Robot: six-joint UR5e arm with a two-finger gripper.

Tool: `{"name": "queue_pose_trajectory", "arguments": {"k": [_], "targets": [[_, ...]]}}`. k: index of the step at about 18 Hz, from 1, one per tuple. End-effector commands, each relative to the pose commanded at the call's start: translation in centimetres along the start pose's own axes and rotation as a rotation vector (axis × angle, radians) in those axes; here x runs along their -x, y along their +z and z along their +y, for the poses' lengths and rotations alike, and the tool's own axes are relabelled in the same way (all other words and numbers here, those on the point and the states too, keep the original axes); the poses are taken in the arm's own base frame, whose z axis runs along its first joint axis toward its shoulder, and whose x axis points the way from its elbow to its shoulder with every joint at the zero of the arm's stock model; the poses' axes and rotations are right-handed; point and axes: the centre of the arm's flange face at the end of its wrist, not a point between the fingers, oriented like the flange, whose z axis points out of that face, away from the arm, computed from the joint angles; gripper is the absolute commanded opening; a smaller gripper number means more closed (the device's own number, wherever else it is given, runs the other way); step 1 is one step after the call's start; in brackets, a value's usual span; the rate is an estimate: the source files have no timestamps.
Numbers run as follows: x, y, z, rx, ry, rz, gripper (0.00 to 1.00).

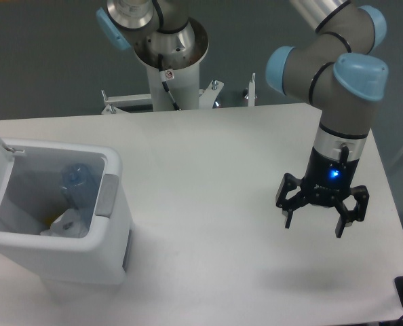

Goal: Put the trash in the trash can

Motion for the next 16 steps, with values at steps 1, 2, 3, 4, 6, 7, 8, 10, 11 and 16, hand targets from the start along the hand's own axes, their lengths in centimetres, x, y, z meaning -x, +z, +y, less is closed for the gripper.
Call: {"name": "queue_pose_trajectory", "arguments": {"k": [1,2,3,4,6,7,8,10,11,16], "targets": [[0.1,0.2,0.7,0.049,0.036,0.006,1.00],[0.3,0.7,1.6,0.085,0.101,0.026,1.00],[0.1,1.1,2.2,0.106,0.158,0.045,1.00],[0.1,1.6,2.9,0.138,0.218,0.055,1.00],[0.2,2.3,4.7,0.235,0.339,0.049,1.00],[0.6,1.9,6.0,0.258,0.380,0.047,1.00],[1.2,1.5,7.0,0.259,0.421,0.053,1.00],[1.4,1.1,7.4,0.272,0.490,0.062,1.00],[1.3,1.5,7.5,0.274,0.495,0.064,1.00],[0.3,2.3,7.4,0.288,0.533,0.081,1.00]]}}
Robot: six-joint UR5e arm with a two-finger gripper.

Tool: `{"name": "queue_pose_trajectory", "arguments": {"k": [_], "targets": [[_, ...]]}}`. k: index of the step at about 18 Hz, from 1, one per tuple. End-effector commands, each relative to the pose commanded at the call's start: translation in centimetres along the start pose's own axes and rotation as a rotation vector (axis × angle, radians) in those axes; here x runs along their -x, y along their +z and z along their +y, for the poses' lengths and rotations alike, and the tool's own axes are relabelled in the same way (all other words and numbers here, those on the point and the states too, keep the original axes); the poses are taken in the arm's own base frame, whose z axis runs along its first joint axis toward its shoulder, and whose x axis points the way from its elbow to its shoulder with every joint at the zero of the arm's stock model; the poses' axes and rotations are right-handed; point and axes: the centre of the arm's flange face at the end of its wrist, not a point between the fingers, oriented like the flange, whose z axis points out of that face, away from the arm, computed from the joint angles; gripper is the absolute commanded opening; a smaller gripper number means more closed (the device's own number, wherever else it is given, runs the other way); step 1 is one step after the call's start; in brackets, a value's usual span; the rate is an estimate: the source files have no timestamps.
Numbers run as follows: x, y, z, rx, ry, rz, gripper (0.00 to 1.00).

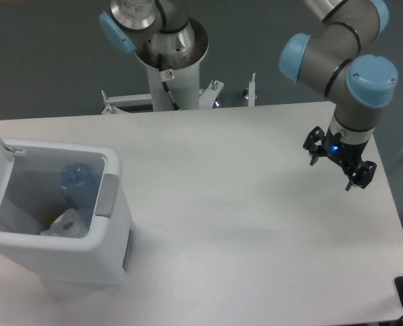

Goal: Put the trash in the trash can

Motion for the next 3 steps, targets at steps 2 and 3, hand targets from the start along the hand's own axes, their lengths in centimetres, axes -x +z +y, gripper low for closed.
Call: {"name": "queue_pose_trajectory", "arguments": {"k": [2,3], "targets": [[-0.11,-0.23,-0.06,0.005,0.005,-0.003,1.00],[-0.11,-0.23,-0.06,0.005,0.003,-0.003,1.00]]}}
